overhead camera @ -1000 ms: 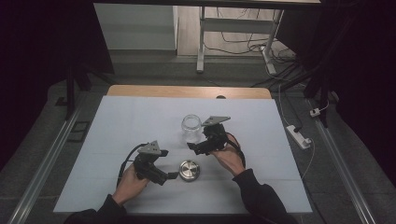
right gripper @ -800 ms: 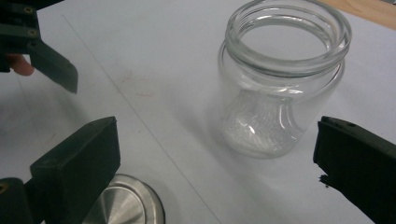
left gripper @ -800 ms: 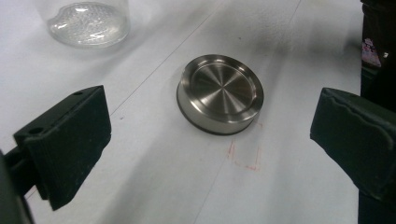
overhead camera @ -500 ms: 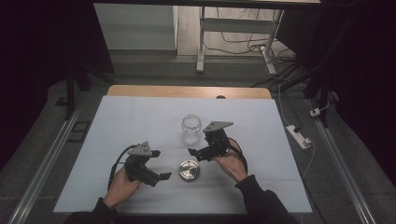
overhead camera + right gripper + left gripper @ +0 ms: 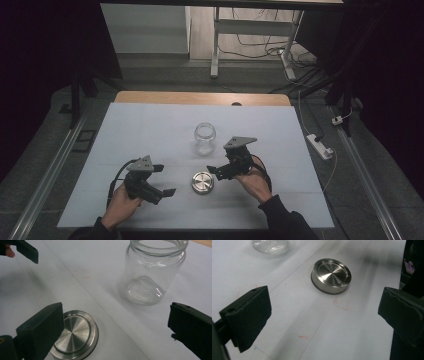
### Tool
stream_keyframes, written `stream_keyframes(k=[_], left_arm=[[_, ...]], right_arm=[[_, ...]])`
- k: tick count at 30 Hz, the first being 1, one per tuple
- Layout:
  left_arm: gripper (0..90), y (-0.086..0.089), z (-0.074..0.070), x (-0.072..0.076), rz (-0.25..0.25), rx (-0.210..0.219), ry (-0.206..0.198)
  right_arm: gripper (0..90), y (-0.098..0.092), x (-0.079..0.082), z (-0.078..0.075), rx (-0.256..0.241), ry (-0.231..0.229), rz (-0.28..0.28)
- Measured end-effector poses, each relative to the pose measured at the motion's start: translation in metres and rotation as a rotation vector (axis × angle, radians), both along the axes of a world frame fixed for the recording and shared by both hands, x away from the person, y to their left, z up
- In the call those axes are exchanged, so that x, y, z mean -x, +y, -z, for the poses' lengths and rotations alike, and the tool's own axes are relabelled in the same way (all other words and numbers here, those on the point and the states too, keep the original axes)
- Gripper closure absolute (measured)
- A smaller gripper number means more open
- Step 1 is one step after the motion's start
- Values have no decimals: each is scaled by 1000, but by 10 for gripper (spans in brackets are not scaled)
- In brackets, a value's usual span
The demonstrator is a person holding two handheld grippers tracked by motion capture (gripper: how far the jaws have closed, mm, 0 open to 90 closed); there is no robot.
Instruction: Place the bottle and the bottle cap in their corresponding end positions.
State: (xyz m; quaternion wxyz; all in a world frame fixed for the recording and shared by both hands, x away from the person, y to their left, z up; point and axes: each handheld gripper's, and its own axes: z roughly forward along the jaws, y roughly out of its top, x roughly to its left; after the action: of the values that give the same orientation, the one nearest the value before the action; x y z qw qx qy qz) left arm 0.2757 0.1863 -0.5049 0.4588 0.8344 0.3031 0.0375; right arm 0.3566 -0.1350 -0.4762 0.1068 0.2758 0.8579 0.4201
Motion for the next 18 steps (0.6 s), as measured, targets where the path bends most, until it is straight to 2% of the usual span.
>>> stream_keyframes(k=[6, 12, 18], left_arm=[[0, 12, -1, 7, -32, -3, -8], [0, 28, -2, 16, -69, 12, -12], [0, 39, -2, 26, -101, 0, -14]], right_arm=[[4, -6, 8, -1, 4, -19, -4], [2, -14, 15, -4, -9, -40, -3], [0, -25, 21, -5, -17, -39, 10]])
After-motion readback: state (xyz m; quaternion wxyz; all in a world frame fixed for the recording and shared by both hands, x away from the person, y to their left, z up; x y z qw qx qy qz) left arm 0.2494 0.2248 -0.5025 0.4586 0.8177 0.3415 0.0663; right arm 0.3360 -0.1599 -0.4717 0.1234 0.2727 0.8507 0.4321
